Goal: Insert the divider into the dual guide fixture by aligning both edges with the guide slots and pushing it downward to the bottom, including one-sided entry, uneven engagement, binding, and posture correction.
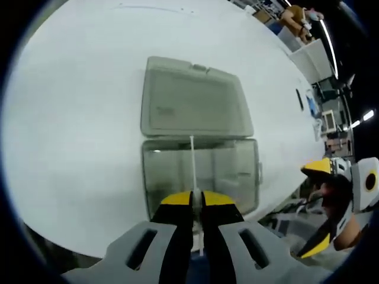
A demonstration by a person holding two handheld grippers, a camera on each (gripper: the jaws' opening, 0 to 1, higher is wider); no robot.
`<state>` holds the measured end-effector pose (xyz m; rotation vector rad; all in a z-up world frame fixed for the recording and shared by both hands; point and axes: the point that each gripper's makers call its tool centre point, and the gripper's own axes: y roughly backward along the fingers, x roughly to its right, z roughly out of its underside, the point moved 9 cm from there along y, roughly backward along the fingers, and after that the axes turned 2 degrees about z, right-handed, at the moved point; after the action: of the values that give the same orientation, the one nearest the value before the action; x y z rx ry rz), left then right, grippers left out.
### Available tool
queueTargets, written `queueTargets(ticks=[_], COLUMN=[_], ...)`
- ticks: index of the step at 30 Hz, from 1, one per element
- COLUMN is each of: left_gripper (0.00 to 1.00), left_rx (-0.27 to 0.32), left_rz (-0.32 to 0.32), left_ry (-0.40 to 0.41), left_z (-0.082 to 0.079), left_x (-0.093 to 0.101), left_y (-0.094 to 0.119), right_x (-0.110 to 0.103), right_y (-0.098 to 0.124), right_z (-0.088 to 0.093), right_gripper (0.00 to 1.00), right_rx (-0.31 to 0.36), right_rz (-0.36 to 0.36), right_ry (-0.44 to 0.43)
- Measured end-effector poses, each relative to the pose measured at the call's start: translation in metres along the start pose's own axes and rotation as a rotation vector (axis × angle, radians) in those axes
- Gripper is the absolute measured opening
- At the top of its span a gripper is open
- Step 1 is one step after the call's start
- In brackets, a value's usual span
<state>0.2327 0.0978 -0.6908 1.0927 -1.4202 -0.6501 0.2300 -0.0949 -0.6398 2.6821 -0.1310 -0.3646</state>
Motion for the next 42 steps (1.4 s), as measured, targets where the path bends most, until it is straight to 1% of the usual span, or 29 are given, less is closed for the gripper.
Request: queueTargets(ticks=[5, 10, 29, 34, 42], left_gripper=[0.01, 0.01, 0.01, 0.01, 0.01], left_rx=[-0.003, -0.006, -0.033, -0.041, -0.05], left_rz=[-0.01, -0.005, -0.017, -0.028, -0.064], left_ry=[0.003, 0.022, 0.026, 0.015, -0.012], left_z=[-0.001, 0.0, -0.002, -0.003, -0.004], left_x=[-0.002, -0.003, -0.006, -0.003, -0.001], left_y=[-0.001, -0.003, -0.01, -0.01, -0.01], right_x=[0.0, 0.0, 0.003, 0.003, 0.003], right_y=[0.0, 0.0, 0.005, 0.005, 0.005], right_z=[-0.001, -0.003, 0.0, -0.001, -0.003], right_gripper=[0.57, 0.57, 0.55, 0.56, 0.56], right_rx=[0.005, 0.012, 0.013, 0.016, 0.025], right_rz=[0.002, 0.003, 0.018, 0.018, 0.018], right_ry=[-0.004, -0.004, -0.014, -0.016, -0.015])
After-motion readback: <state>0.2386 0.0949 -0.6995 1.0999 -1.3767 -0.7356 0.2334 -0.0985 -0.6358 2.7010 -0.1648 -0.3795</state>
